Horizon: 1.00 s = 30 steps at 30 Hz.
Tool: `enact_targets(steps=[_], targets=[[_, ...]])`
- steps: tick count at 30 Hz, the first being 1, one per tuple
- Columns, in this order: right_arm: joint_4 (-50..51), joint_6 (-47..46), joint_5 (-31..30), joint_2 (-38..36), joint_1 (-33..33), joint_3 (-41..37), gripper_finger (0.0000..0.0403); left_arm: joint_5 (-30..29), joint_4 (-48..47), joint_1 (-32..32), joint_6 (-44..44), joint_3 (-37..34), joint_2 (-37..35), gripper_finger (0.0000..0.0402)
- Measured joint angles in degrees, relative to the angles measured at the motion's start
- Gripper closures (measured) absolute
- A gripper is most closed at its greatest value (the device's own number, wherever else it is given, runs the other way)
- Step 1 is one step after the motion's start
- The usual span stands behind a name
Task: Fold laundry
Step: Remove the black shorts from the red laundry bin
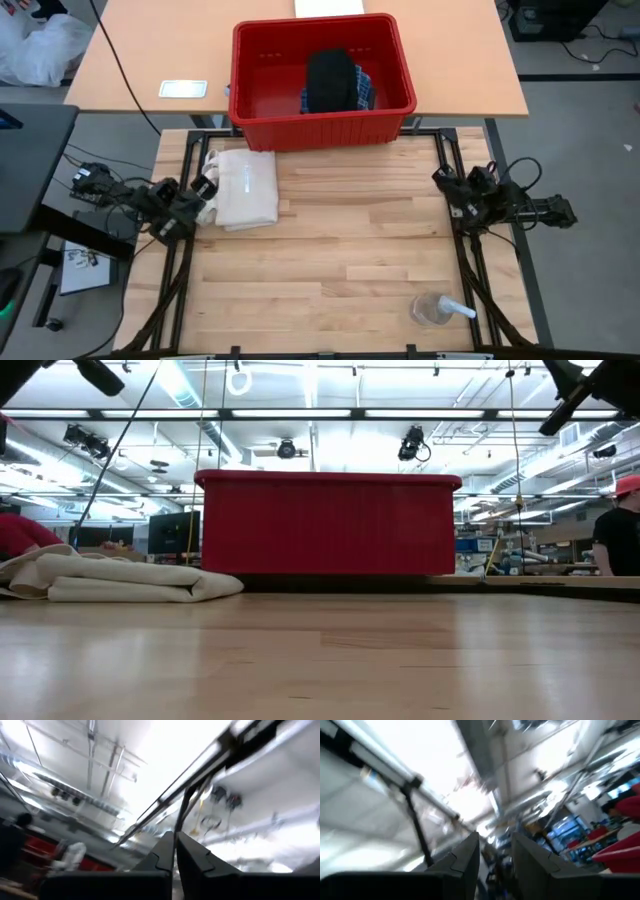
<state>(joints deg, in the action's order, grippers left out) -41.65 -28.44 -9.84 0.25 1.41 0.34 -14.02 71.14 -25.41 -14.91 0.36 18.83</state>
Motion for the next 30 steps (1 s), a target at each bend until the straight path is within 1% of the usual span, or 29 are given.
enact_targets(steps=[2,5,7,9,14,17,20,22,24,27,29,30], targets=[[-2.46,-1.5,-4.15,0.0,0.0,0.0,0.0279,-2.3,0.52,0.13,-1.91,0.0,-0.02,0.0377],[-5.98,-4.8,-10.46,0.0,0.0,0.0,0.0279,-7.59,0.37,0.17,-2.28,0.0,0.02,0.0377],[-6.83,-7.84,-13.91,0.0,0.0,0.0,0.0279,-9.29,0.34,0.17,-2.28,0.0,0.0,0.0377],[-6.4,-10.15,-16.68,0.02,0.0,0.0,0.0279,-11.24,0.26,0.17,-1.89,0.0,0.0,0.0377],[-3.97,-13.96,-24.37,0.94,0.0,0.0,0.0279,-19.45,0.26,0.17,0.5,0.0,0.0,0.0377],[-4.01,-18.12,-27.71,1.9,0.0,0.0,0.0279,-23.04,0.26,0.17,-2.35,0.0,0.0,0.0377],[-4.15,-25.22,-27.18,3.14,0.0,0.0,0.0279,-23.83,0.26,0.17,-6.8,0.0,0.0,0.0377],[-4.12,-26.73,-26.63,4.55,0.01,0.0,0.0279,-24.27,0.24,0.17,-7.18,0.0,0.02,0.0377],[-4.15,-27.45,-27.18,6.56,0.0,0.0,0.0279,-27.19,-0.43,0.17,-7.45,0.25,0.25,0.0377],[-3.71,-28.81,-27.99,10.43,0.0,0.35,0.0279,-34.51,-7.52,0.31,-8.14,3.52,1.46,0.0377],[-3.7,-29.01,-27.63,13.36,0.0,1.31,0.0279,-35.43,-15.68,0.73,-10.48,6.43,2.32,0.0377],[-3.72,-28.99,-27.42,14.86,0.0,1.91,0.0279,-35.37,-21.33,0.91,-12.46,8.16,3.02,0.0377]])
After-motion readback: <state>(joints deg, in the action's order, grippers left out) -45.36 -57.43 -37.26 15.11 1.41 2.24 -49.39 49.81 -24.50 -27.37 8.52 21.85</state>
